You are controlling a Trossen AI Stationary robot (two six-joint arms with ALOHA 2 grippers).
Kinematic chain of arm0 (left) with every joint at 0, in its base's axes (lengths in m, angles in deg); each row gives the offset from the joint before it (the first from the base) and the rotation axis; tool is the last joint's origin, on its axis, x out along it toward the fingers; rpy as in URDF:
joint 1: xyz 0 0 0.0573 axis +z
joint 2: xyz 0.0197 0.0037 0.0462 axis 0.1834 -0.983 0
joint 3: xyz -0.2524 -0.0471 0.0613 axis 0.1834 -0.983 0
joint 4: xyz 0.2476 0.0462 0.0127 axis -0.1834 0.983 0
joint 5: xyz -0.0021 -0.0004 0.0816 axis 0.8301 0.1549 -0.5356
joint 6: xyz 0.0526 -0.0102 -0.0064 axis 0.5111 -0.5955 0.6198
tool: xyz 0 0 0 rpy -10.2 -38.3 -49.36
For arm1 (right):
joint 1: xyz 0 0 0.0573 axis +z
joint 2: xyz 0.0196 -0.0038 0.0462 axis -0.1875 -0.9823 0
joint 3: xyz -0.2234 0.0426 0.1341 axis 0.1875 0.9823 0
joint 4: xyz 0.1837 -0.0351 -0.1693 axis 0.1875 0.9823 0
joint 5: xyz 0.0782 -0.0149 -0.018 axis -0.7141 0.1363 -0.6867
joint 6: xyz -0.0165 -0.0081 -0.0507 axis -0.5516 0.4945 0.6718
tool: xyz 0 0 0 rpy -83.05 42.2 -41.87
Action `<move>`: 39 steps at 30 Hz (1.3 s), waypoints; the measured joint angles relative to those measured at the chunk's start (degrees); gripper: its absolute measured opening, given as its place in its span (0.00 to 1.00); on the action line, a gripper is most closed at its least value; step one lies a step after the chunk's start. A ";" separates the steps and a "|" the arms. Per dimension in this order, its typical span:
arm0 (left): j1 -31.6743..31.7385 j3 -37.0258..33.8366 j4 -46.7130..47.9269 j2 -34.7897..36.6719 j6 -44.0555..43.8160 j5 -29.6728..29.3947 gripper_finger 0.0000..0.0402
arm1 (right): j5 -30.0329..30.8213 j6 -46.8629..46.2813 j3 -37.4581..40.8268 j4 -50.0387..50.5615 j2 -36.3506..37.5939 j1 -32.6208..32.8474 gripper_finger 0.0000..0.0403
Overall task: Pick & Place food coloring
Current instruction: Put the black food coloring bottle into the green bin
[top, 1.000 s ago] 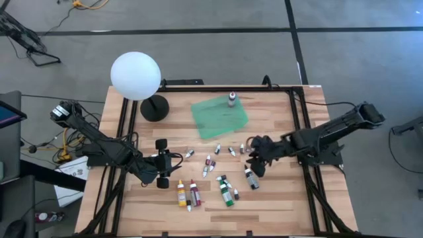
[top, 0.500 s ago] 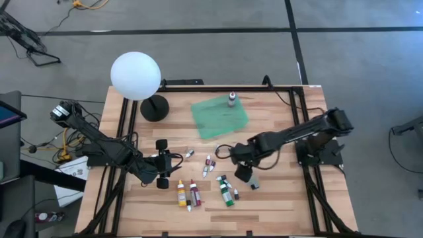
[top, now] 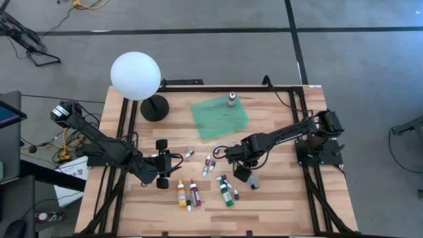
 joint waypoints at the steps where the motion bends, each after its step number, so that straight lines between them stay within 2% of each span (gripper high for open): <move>1: 0.02 0.00 0.00 0.00 0.00 0.01 0.41 | 0.16 0.00 0.00 -0.07 0.00 -0.04 0.62; 16: 0.00 0.00 0.05 0.00 -0.02 1.02 0.41 | 0.20 -1.93 -0.04 -1.37 -3.83 -0.04 0.62; 18: 0.00 0.02 -0.07 0.00 -0.02 1.02 0.41 | 0.39 -2.20 0.08 0.43 -3.75 -0.04 0.62; 29: 0.00 0.02 -0.09 0.00 -0.02 0.99 0.41 | 0.41 -7.90 4.40 -3.97 -3.67 0.30 0.62; 39: 0.01 0.02 -0.09 0.00 -0.02 0.97 0.41 | 0.40 -10.44 4.59 -2.69 -3.67 1.35 0.62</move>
